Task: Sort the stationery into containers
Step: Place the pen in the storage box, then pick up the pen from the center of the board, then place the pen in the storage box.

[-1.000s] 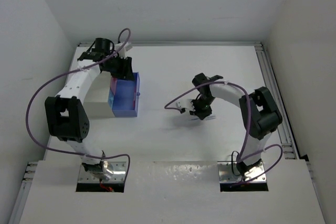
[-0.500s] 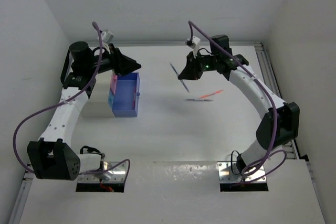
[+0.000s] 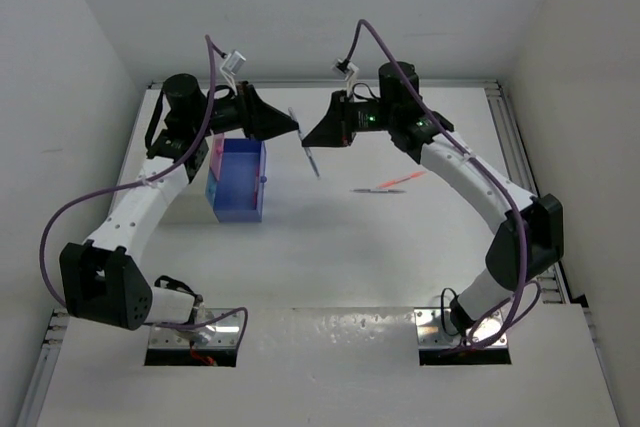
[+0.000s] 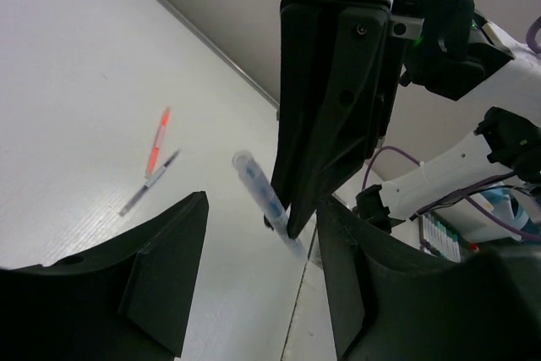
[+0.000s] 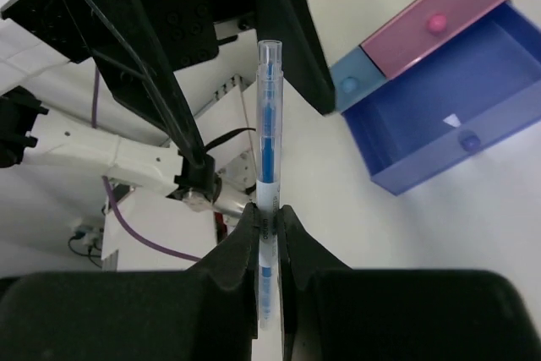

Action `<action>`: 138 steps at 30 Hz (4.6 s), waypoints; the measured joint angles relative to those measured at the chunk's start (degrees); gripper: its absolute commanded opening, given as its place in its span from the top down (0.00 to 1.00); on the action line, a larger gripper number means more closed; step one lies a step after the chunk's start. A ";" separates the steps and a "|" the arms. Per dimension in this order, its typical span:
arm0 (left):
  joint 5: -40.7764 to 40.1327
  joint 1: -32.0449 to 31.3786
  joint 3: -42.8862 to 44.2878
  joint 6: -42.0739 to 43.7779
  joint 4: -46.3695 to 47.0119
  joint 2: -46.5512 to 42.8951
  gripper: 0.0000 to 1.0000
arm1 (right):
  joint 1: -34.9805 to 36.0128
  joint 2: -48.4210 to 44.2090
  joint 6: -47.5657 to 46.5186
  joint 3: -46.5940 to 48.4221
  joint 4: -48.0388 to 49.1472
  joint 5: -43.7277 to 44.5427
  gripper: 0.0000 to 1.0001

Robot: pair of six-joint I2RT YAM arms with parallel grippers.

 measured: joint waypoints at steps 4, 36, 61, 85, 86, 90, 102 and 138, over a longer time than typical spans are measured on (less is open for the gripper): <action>-0.68 -1.73 -0.02 -0.37 1.11 0.02 0.42 | 1.60 0.09 1.38 0.00 0.98 -0.37 1.00; -48.04 4.24 18.53 39.80 -49.96 23.39 1.00 | -12.13 5.86 -39.36 -2.43 -24.50 18.18 0.54; -45.00 4.26 16.61 40.54 -49.31 22.45 0.59 | -4.59 22.64 -74.47 -3.06 -32.59 34.95 0.66; -36.30 4.35 11.74 38.84 -43.87 13.09 0.59 | -0.09 16.94 -67.04 -2.05 -34.51 30.82 1.00; -34.32 4.39 9.62 38.21 -41.83 10.82 0.58 | -0.22 15.67 -63.45 -0.46 -34.40 28.61 1.00; -25.62 4.24 0.85 34.23 -33.05 1.18 0.57 | -2.49 9.55 -46.99 3.87 -29.05 18.43 1.00; -12.02 -2.56 -9.77 11.32 -7.02 -5.90 0.30 | -3.41 0.55 9.44 -9.49 10.16 4.92 1.00; -14.71 -1.42 -8.44 12.35 -12.02 -4.37 1.00 | 0.02 4.70 24.11 -7.26 23.85 5.22 0.41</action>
